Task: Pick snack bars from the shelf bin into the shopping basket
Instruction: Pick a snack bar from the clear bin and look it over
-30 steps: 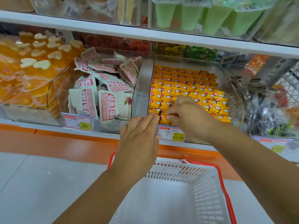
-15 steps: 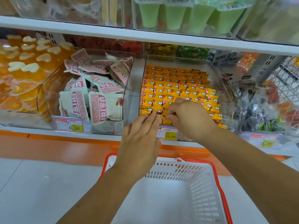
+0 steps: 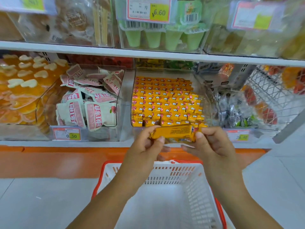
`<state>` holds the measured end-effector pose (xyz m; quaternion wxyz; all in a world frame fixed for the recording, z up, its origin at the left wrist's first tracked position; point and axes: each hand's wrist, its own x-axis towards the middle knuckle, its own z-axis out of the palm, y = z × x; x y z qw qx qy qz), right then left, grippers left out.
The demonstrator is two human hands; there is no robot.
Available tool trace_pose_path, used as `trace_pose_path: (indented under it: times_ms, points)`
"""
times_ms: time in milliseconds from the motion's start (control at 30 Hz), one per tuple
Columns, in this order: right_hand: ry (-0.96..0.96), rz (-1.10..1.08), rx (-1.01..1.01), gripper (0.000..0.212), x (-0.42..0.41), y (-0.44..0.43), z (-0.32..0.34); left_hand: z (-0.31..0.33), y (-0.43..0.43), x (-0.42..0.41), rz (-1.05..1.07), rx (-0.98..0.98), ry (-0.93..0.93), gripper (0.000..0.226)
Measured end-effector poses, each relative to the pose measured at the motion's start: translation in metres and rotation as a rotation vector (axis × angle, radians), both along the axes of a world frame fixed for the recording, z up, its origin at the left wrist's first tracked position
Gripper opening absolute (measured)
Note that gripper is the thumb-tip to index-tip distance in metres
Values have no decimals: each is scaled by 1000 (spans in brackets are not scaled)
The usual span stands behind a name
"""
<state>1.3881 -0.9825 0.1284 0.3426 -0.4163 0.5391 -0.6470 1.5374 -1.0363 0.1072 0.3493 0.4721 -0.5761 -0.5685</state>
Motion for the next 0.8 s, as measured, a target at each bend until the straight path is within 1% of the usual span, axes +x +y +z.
trace_pose_path:
  times_ms: [33, 100, 167, 333, 433, 533, 667, 733, 800]
  points:
    - [-61, 15, 68, 33, 0, 3, 1, -1, 4, 1, 25, 22, 30, 23]
    - [-195, 53, 187, 14, -2, 6, 1, -2, 10, 7, 80, 58, 78, 28]
    - [-230, 68, 242, 4, -3, 9, -1, -1, 12, 15, 117, 84, 128, 32]
    - [-218, 117, 260, 10, -3, 4, -6, 0, 10, 32, 137, 158, 230, 27]
    - [-250, 174, 267, 16, -8, -2, -7, 1, 5, 42, 79, 186, 281, 29]
    - [-259, 194, 251, 16, -10, -8, -9, 2, -2, 49, 42, 187, 298, 32]
    - [-224, 190, 235, 21, -7, -16, -15, 1, -8, 55, 35, 176, 312, 33]
    - [-262, 220, 236, 27, -4, -20, -16, 1, -10, 58, 54, 161, 317, 33]
    - [-279, 261, 232, 30, -2, -23, -16, 3, -11, 62, 44, 161, 324, 38]
